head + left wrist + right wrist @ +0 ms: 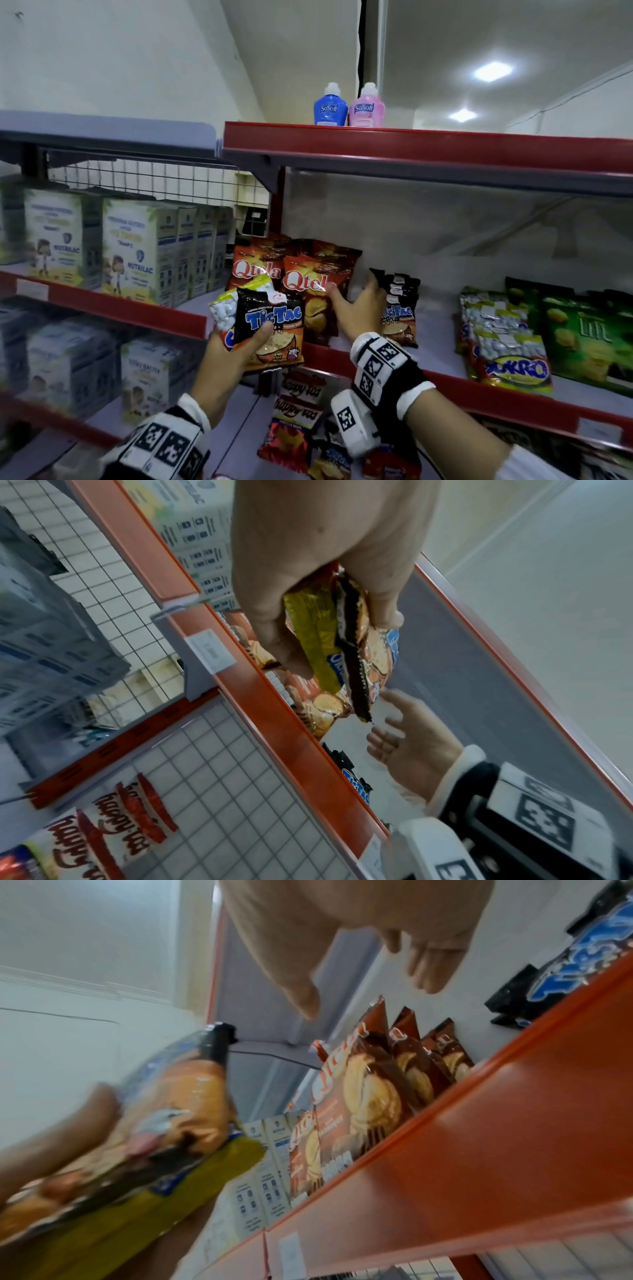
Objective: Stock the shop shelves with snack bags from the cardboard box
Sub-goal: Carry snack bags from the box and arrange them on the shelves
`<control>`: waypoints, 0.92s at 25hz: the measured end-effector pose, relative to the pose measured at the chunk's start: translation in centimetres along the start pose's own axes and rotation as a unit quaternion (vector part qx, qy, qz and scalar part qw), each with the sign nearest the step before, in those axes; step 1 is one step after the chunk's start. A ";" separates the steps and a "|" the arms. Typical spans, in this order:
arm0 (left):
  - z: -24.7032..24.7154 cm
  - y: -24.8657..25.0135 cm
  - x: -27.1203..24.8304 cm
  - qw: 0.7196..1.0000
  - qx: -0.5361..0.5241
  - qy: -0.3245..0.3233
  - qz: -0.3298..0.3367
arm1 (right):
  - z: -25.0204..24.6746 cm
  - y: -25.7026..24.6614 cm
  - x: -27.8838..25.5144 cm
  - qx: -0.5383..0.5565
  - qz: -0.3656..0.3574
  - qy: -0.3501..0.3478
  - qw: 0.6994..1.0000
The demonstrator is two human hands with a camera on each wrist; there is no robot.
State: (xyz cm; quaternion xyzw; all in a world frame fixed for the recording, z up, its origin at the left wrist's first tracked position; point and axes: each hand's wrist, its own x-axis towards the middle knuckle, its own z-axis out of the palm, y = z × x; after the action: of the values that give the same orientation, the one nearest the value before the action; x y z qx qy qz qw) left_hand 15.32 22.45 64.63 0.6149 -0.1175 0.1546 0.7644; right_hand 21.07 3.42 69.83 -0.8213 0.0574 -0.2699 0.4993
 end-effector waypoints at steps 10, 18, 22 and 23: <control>5.8 -1.4 -0.6 0.999 -0.040 -0.006 -0.024 | -7.6 2.0 0.1 0.122 -0.108 -0.181 0.970; 3.4 -2.3 -1.6 0.996 -0.023 -0.001 -0.090 | -8.2 8.8 6.2 -0.112 0.048 -0.058 0.991; 3.6 -3.1 -2.3 0.993 -0.026 -0.020 -0.117 | -9.1 7.8 6.1 -0.149 0.100 -0.061 0.982; 4.1 -3.2 -2.3 0.992 -0.027 -0.027 -0.118 | -9.7 7.3 5.7 -0.181 0.096 -0.053 0.977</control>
State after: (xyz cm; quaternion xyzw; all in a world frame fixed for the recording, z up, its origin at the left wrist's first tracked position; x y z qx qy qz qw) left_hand 14.44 17.57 61.81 0.6078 -0.0688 0.0439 0.7899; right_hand 22.27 -9.91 69.27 -0.9019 0.1573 -0.1618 0.3682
